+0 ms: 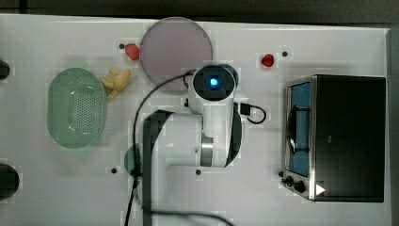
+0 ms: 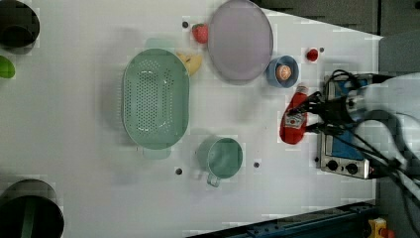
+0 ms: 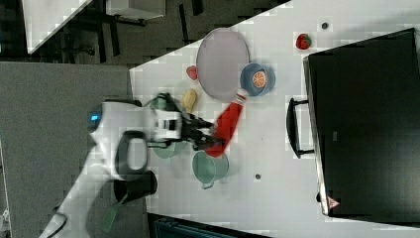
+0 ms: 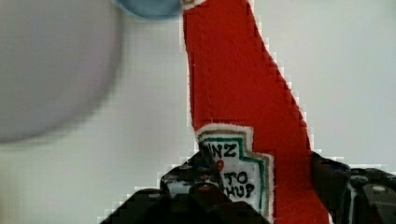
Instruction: Pick Ketchup from oven and place it on table.
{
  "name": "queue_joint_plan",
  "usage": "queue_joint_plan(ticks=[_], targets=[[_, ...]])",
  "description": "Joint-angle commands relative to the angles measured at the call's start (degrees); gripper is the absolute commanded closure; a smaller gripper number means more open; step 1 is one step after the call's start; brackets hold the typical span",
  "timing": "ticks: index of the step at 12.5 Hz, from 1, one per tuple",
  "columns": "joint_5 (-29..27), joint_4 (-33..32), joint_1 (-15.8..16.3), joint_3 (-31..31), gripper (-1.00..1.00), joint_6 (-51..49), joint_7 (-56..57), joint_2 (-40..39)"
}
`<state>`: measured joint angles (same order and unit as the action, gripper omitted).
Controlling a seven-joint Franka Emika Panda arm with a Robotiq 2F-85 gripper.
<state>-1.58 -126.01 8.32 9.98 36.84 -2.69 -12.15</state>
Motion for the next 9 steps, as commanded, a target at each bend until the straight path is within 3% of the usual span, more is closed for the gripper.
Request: queue_joint_plan(ticks=[1,4,6,7,9], targets=[[-0.5,-1.6,-1.2,-0.6,-0.21,10.5,-0.2,-5.4],[-0.6,-1.7,-1.2,-0.7,-0.24,16.6,-0.2,-10.3],[-0.7,-2.3,-1.2,-0.8,-0.61,17.3,-0.3,-11.2],[-0.7,-2.4,-1.2,-0.8,-1.00,17.6,-0.7,-11.1],[-0.7,0.3,-1.1,-0.8,-1.00,17.0,-3.8,-5.3]])
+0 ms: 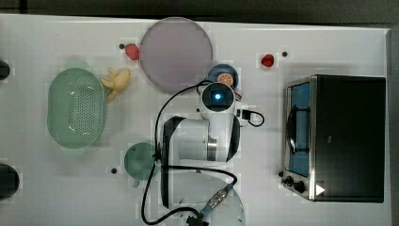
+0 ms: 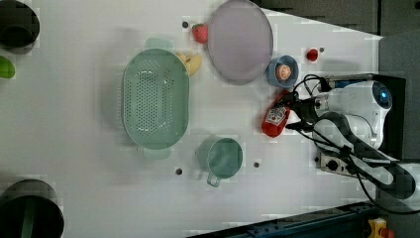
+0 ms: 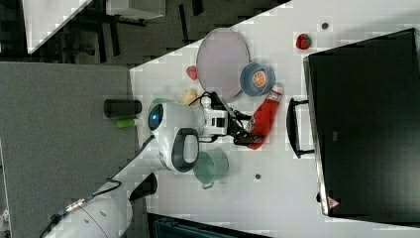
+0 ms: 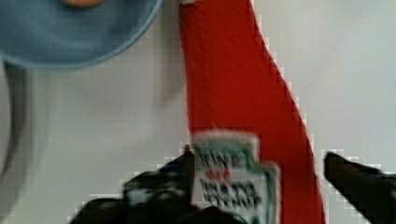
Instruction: Pick Ketchup from oven and place it on table.
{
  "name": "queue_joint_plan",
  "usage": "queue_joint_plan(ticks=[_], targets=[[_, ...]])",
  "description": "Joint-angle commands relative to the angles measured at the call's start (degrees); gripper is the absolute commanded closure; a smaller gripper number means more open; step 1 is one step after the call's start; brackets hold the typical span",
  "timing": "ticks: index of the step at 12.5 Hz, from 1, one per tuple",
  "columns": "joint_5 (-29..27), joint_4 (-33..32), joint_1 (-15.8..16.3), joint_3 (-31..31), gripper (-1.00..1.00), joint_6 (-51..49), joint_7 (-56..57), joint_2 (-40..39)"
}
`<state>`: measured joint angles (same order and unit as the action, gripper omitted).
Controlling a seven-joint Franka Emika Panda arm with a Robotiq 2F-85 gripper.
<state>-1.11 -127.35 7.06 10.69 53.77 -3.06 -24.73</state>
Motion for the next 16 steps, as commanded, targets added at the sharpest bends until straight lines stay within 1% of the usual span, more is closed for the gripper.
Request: queue_joint_plan(ticks=[1,3,5,6,7,10,12,14,16], targets=[[-1.1,2.8,0.1,-1.6,-1.00,-1.6,-3.7,9.5],[-1.1,6.0,0.1,-1.4,-1.00,-6.3,-3.7,13.6],[-1.1,12.9,0.1,-1.2,-1.00,-16.2,-3.7,18.8],[-1.0,17.7,0.1,-1.2,-1.00,-22.4,-3.7,20.6],[-0.8,22.7,0.0,-1.0,-1.00,-27.1,-3.7,21.1],[-0.6,29.5,0.0,-0.8,-1.00,-35.2,-4.0,21.1],[-0.3,32.0,0.0,-0.4,-1.00,-40.4,-4.0,21.1],[0.5,35.4,-0.1,-0.3,-1.00,-50.1,-4.0,21.1],[0.5,35.6,-0.1,-0.3,-1.00,-51.1,-4.0,21.1]])
